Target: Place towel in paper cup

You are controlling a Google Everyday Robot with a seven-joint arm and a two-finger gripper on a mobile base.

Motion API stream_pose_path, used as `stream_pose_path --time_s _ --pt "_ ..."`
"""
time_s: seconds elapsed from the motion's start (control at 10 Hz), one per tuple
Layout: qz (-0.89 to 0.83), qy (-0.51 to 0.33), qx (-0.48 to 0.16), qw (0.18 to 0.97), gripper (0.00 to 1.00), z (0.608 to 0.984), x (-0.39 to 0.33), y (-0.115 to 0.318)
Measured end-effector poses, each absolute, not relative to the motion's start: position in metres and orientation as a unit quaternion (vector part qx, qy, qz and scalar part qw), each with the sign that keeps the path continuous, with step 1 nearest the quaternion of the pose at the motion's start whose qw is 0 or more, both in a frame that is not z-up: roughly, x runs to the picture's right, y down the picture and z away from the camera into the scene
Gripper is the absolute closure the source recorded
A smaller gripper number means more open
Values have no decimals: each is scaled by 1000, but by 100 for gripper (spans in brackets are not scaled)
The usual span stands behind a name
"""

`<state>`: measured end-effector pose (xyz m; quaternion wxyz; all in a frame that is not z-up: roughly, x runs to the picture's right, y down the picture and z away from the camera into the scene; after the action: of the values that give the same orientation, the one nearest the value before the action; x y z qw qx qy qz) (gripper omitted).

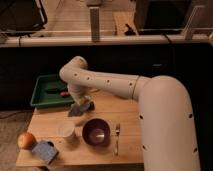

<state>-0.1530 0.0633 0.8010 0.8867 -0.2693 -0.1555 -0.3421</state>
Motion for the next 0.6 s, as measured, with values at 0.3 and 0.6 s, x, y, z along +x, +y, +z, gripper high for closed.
stream_pose_path --time_s 0.3,0.6 --pt "-335 -170 -248 893 97 788 -146 50" --pt "-336 -203 -224 892 97 763 -149 41"
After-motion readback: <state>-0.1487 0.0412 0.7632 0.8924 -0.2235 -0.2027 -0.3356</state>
